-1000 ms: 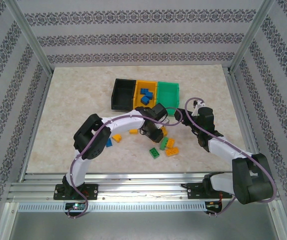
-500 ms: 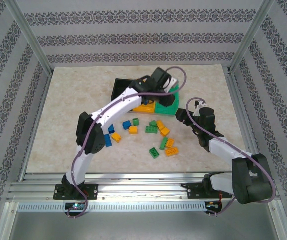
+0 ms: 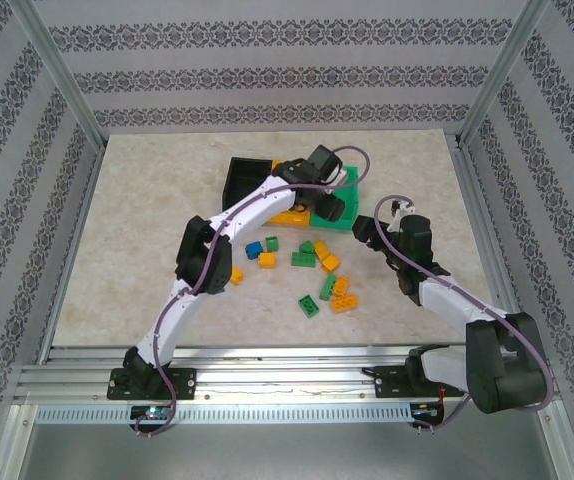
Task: Sort the legos into containers by color
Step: Place the lego in the container, then pick up the lego from the center of the table.
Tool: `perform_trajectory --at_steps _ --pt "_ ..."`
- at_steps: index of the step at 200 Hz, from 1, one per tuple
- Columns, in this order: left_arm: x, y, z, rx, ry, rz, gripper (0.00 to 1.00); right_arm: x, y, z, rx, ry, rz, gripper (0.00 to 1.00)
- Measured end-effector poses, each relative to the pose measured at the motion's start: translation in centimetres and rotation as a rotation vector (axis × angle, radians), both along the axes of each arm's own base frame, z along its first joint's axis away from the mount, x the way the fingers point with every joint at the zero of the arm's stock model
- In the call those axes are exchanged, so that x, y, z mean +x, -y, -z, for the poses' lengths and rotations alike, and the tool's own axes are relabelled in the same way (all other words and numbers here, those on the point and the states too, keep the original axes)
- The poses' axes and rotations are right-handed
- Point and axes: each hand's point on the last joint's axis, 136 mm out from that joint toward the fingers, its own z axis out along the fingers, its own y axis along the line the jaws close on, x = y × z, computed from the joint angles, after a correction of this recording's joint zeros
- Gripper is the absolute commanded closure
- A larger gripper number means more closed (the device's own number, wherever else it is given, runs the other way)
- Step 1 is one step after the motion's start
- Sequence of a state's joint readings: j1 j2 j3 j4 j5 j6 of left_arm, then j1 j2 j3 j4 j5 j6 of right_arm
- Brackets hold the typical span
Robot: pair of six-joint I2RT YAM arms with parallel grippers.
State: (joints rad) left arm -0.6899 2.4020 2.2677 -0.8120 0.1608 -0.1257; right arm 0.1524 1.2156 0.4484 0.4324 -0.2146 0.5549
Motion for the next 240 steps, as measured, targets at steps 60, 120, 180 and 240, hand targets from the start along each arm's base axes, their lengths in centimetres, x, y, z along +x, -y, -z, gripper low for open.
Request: perform_trajectory --at_steps 60,120,180,240 --pt "-9.1 -1.2 -0.6 -0.070 -0.031 0.098 0.38 -0.1 0.0 0.1 0.001 0.002 0.000 0.32" --pt "-10.0 -0.4 1.8 -0.077 -0.074 0.110 0.38 -0.2 0.2 0.3 0.000 -0.003 0.006 0.32" --pt "-11.3 1.5 5.7 0.019 -0.127 0.142 0.38 0.2 1.8 0.5 0.026 -0.010 0.056 0.32" --pt "-11.2 2.5 5.5 0.078 -0.094 0.158 0.51 0.2 1.7 0.5 0.045 -0.014 0.057 0.32"
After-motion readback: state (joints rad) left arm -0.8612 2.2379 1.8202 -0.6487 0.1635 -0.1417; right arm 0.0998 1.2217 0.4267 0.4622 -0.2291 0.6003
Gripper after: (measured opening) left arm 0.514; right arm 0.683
